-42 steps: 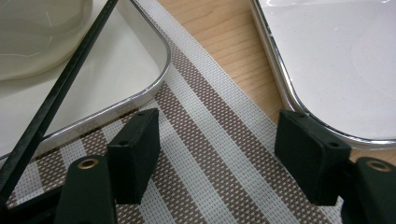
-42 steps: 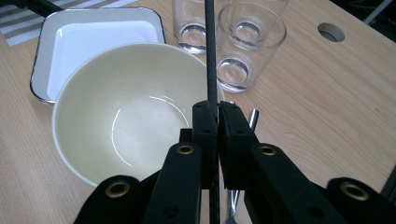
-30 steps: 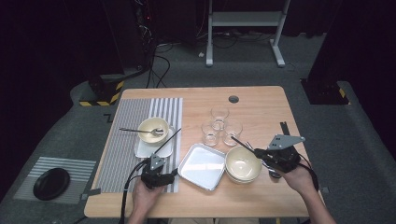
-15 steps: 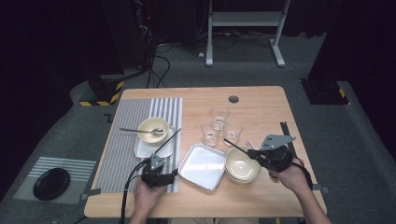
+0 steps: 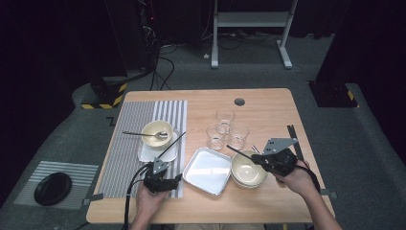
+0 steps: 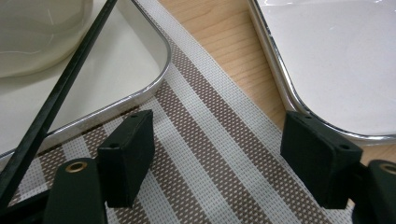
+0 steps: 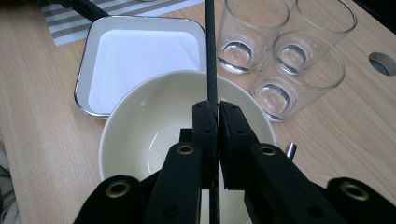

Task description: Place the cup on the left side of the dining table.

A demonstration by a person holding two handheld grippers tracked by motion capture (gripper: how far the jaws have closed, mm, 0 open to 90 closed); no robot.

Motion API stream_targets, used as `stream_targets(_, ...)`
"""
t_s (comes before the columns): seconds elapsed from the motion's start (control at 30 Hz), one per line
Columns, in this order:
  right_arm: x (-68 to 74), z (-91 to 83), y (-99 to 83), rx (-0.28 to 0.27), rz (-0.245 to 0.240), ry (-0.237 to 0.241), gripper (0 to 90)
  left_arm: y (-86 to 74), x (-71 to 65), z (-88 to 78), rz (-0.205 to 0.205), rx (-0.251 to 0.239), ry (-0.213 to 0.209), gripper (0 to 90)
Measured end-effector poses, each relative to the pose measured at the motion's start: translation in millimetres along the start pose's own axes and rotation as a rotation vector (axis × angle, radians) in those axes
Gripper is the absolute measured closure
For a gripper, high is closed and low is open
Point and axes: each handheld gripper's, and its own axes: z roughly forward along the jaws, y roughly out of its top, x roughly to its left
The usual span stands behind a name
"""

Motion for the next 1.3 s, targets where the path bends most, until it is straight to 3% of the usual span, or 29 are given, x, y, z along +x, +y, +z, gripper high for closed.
stream_targets(0.17,-0.6,1.5,0.7,0.003,-0.016,0.009,85.9,1.2,-1.5,-3.6,0.0,-0.01,-0.016,26.4)
stream_targets(0.2,-0.3,1.7,0.9,0.004,-0.017,0.01,85.9,1.6,-3.2,-4.2,-0.019,-0.011,-0.019,26.5)
stream_targets(0.23,0.6,1.5,1.4,0.002,-0.01,0.01,85.9,3.5,-3.0,-5.3,-0.002,-0.013,-0.03,26.4)
stream_targets(0.4,-0.3,0.3,4.1,0.004,-0.037,0.024,85.9,12.8,-6.4,-11.9,0.005,-0.051,-0.068,26.6)
stream_targets(0.43,-1.7,0.6,4.8,-0.005,-0.062,0.024,85.9,15.0,-6.0,-13.3,0.017,-0.058,-0.081,26.6)
stream_targets(0.53,-0.4,0.1,5.5,0.001,-0.047,0.034,85.9,20.2,-7.1,-16.0,0.015,-0.071,-0.114,26.9)
stream_targets(0.6,-0.8,0.4,5.8,0.001,-0.048,0.043,85.9,23.7,-5.9,-17.2,0.046,-0.079,-0.129,27.0)
stream_targets(0.63,-0.9,0.5,5.9,0.0,-0.05,0.046,85.9,24.4,-7.6,-17.7,0.024,-0.084,-0.134,27.3)
stream_targets(0.67,-0.6,0.5,6.0,0.002,-0.047,0.051,85.9,26.3,-6.6,-17.9,0.047,-0.081,-0.138,27.5)
stream_targets(0.77,-1.7,1.0,6.7,-0.002,-0.069,0.059,85.9,29.6,-7.1,-18.3,0.059,-0.074,-0.149,27.6)
stream_targets(0.8,-1.2,0.7,7.2,0.002,-0.067,0.066,85.9,30.7,-8.7,-18.4,0.042,-0.081,-0.156,27.8)
stream_targets(0.83,-0.7,0.7,8.4,0.002,-0.079,0.075,85.9,34.2,-8.1,-19.5,0.071,-0.086,-0.168,28.4)
stream_targets(0.87,-1.7,1.0,9.5,-0.003,-0.105,0.076,85.9,34.6,-9.2,-19.9,0.06,-0.093,-0.177,28.7)
stream_targets(0.9,-1.1,0.6,9.9,-0.001,-0.101,0.079,86.0,35.8,-9.8,-20.7,0.057,-0.097,-0.177,29.1)
stream_targets(0.97,-1.1,0.5,10.7,-0.01,-0.104,0.089,85.9,39.6,-8.9,-22.6,0.083,-0.086,-0.19,29.0)
stream_targets(1.03,-2.0,1.0,11.1,-0.012,-0.117,0.097,85.9,43.8,-9.1,-24.3,0.056,-0.091,-0.231,28.8)
stream_targets(1.1,-1.5,2.4,11.3,0.002,-0.115,0.107,85.9,46.9,-7.3,-25.5,0.07,-0.1,-0.248,29.7)
stream_targets(1.13,0.5,2.2,11.4,0.013,-0.092,0.11,85.9,47.5,-7.8,-25.7,0.057,-0.099,-0.253,29.6)
stream_targets(1.17,-1.5,3.1,12.6,-0.002,-0.128,0.111,85.9,48.4,-8.3,-25.4,0.054,-0.104,-0.256,29.5)
stream_targets(1.23,0.2,3.0,13.3,-0.001,-0.117,0.119,85.9,49.5,-9.1,-25.6,0.06,-0.106,-0.263,29.3)
stream_targets(1.3,-0.4,4.3,14.2,-0.01,-0.14,0.12,85.9,50.7,-9.9,-25.5,0.076,-0.114,-0.275,28.6)
